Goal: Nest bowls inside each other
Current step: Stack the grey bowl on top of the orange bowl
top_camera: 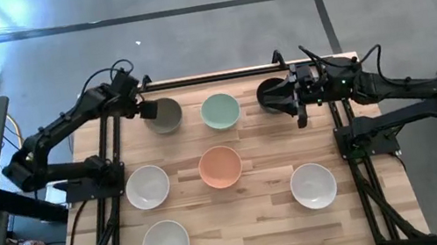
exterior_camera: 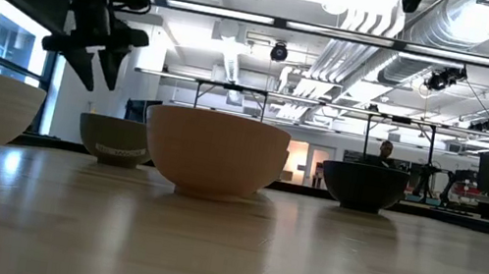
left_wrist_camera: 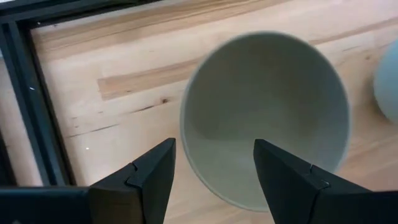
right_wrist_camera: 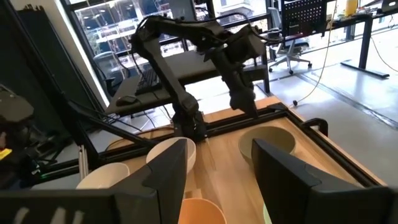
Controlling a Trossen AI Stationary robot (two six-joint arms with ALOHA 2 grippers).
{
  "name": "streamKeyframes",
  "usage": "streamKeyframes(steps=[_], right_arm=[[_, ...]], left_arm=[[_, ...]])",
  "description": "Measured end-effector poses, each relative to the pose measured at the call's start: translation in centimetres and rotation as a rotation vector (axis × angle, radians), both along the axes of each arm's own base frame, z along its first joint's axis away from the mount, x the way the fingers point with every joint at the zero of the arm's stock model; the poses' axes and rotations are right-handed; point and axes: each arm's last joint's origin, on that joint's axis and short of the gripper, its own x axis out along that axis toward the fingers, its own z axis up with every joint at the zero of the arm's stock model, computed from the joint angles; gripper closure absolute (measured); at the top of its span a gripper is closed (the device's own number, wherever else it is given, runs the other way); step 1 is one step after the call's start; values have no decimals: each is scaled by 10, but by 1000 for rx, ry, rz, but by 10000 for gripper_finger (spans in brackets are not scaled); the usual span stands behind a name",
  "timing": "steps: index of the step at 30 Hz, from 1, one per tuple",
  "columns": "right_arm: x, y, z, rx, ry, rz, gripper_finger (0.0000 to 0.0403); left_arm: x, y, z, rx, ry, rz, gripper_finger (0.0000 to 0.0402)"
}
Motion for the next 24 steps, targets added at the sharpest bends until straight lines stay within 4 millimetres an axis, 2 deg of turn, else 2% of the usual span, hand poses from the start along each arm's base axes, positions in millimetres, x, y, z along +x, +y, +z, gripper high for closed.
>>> streamKeyframes(steps=[4,13,19,24], right_arm=[[0,0,-1,1,7,0,231],[0,0,-3,9,27,1,231],[0,2,-3,24,26,11,231],[1,6,-3,23,27,38,231]], left_arm=[[7,14,1,-26,18,-3,194],[22,35,-13,-145,76,-46,194],[24,39,-21,-170,99,-59,194],[17,43,-23,-175,132,-29,194]])
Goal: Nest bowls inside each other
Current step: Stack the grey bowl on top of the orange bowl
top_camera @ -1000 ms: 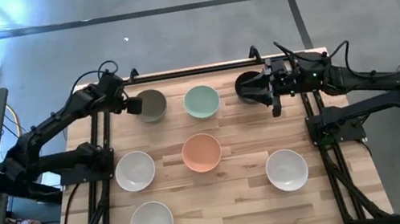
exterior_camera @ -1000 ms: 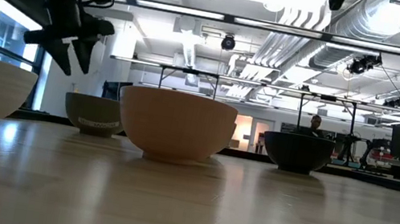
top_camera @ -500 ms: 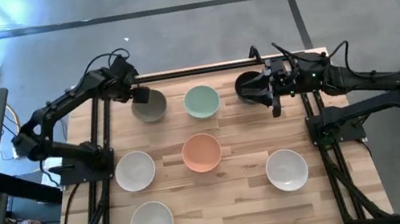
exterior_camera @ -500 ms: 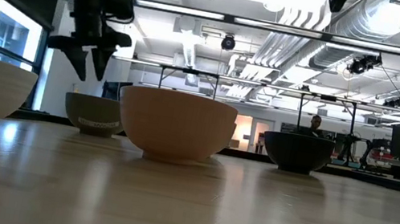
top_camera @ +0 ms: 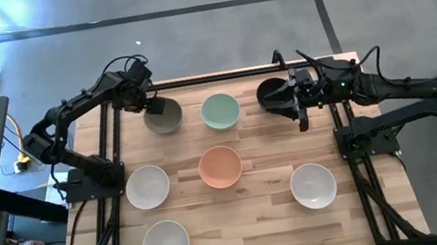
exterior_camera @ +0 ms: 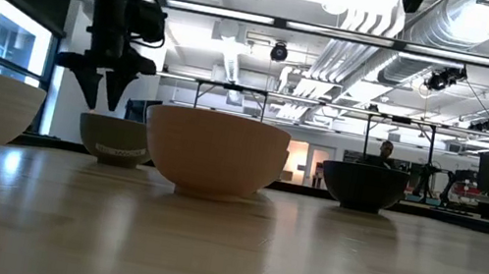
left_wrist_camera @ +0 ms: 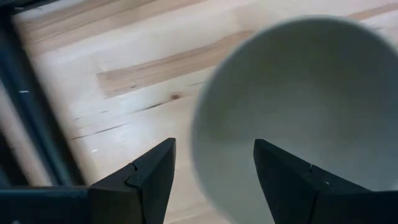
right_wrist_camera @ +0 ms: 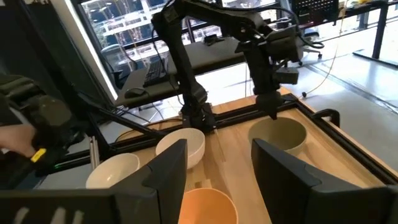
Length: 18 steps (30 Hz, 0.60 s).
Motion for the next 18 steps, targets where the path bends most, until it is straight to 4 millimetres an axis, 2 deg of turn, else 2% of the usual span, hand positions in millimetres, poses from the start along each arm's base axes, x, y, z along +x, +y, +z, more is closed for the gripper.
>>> streamKeyframes(steps=[5,18], right_arm=[[0,3,0,0,0,11,231],[0,2,0,-1,1,-2,231]], left_arm=[[-6,2,0,-8,19,3,194],[-4,3,-4,-27,12,-20,194]])
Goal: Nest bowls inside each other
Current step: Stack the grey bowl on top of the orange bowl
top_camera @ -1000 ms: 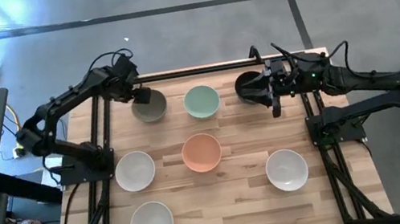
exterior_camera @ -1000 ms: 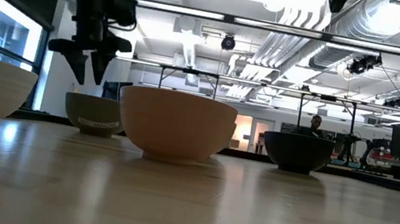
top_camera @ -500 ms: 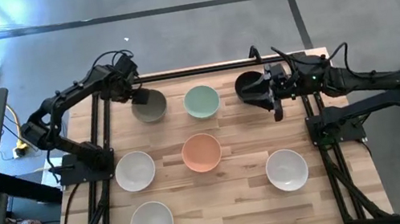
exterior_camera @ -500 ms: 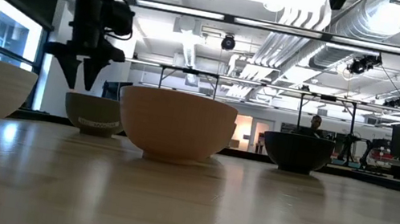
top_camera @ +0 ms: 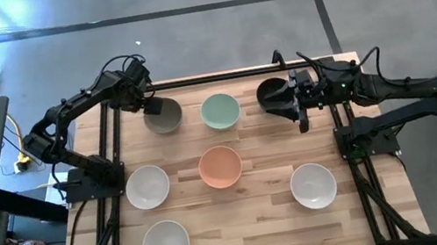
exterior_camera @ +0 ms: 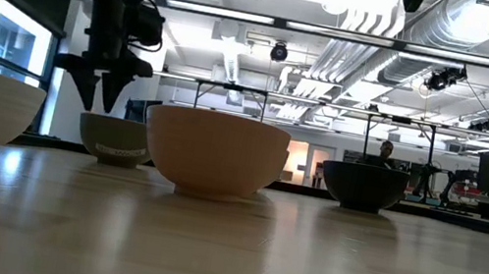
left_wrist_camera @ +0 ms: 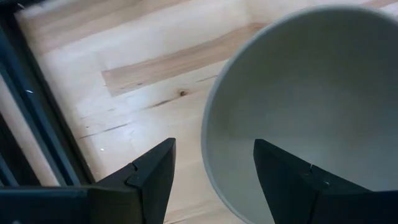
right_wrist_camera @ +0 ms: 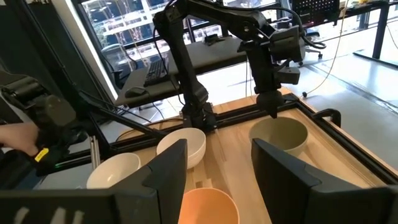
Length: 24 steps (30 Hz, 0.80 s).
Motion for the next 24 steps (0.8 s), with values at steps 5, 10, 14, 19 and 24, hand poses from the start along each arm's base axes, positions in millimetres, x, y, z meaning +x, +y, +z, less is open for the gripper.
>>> streamKeyframes(steps=[5,10,14,19,24], right_arm=[[0,0,0,8,-1,-1,231],[0,0,0,8,-1,-2,231],[0,0,0,7,-1,-12,231],[0,0,0,6,0,-16,231],[0,0,0,5,2,-16,231]], left_arm=[[3,2,-7,-33,-3,-7,194],[6,3,-12,-52,9,-20,195],[9,4,-17,-73,5,-36,195],[10,5,-19,-79,1,-37,200],[10,6,-19,-73,8,-35,247]])
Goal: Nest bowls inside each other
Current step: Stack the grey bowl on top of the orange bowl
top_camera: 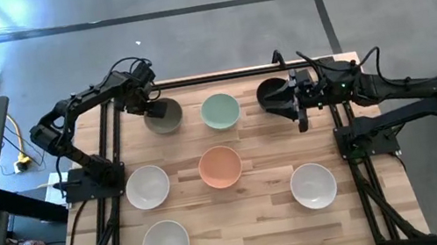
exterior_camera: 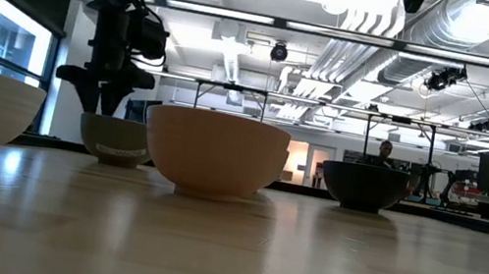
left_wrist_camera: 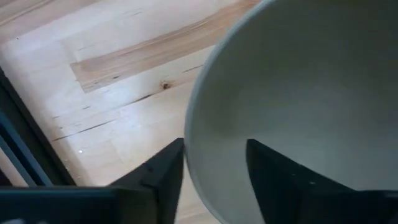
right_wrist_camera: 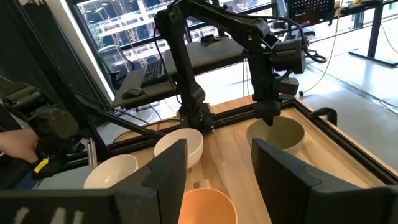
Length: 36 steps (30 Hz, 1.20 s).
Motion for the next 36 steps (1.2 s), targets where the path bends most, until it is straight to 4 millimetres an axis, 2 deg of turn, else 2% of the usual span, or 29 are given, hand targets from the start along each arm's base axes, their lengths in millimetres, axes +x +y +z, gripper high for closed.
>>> streamKeyframes(steps=[7,11,23,36], right_arm=[[0,0,0,-6,4,1,231],[0,0,0,-6,4,1,231],[0,0,0,1,3,1,231],[0,0,0,-9,4,2,231]], left_arm=[[0,1,0,11,13,-27,351],[0,1,0,16,11,-32,385],[1,3,0,35,3,-73,397],[8,-3,2,-17,-84,-137,400]])
